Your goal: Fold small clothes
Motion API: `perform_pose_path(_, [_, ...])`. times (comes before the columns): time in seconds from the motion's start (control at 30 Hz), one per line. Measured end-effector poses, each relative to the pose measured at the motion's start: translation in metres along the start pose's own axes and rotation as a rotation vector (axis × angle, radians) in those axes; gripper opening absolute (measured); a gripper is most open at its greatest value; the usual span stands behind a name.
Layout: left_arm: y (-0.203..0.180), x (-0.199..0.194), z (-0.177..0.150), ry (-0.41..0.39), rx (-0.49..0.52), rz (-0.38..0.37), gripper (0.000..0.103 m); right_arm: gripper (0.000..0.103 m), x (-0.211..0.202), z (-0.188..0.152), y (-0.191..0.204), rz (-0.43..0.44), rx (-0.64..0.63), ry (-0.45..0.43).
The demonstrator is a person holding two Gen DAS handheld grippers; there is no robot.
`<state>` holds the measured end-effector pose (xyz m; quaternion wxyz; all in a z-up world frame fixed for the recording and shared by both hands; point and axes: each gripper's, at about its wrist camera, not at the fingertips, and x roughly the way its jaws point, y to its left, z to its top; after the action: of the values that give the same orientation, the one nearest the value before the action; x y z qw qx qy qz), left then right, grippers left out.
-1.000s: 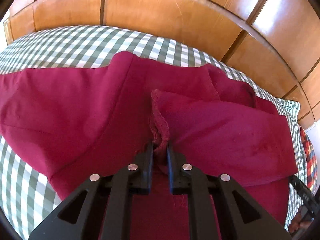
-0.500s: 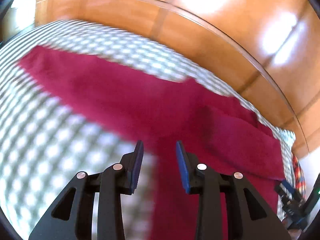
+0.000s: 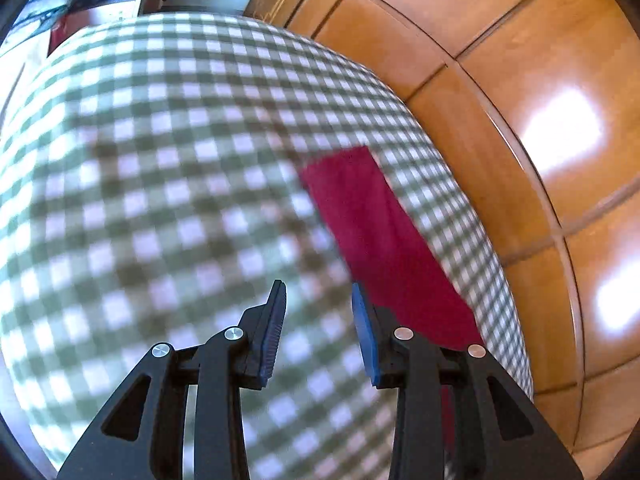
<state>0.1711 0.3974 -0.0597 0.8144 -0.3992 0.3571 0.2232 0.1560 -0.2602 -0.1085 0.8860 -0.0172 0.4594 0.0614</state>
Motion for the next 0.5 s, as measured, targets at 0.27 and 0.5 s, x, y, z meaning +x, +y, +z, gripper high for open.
perform_pose_path(0.27, [-0.012, 0.044, 0.024, 0.059, -0.033, 0.024, 0.032, 0.088, -0.001, -0.001, 0.0, -0.006, 0.002, 0.002])
perform_pose_path(0.5, [-0.037, 0.047, 0.019, 0.025, 0.107, 0.061, 0.006, 0.088, -0.001, -0.002, 0.0, -0.01, -0.002, 0.001])
